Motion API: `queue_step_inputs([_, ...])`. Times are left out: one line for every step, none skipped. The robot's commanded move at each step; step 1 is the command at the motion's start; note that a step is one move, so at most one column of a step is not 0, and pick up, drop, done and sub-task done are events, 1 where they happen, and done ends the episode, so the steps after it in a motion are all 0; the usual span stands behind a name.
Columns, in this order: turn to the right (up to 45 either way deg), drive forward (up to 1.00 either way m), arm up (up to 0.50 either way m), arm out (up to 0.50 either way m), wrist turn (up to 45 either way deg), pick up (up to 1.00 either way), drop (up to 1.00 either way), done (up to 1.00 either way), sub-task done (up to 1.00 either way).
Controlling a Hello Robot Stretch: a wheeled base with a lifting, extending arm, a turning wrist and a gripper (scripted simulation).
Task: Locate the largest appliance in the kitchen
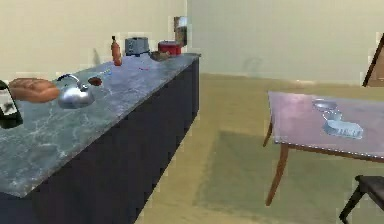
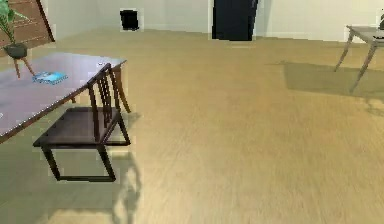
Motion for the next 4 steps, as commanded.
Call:
queue_step_inputs([0.0,1.0,0.0,0.0,0.0,0.0,0.0,0.0,0.0])
queue_step_inputs([-9.0,0.0,0.0,0.0,0.0,0.0,0.0,0.0,0.0])
queue_step_inputs([0.0,0.2,0.0,0.0,0.0,0.0,0.0,0.0,0.0])
queue_step_inputs([36.0,0.0,0.0,0.0,0.0,0.0,0.0,0.0,0.0])
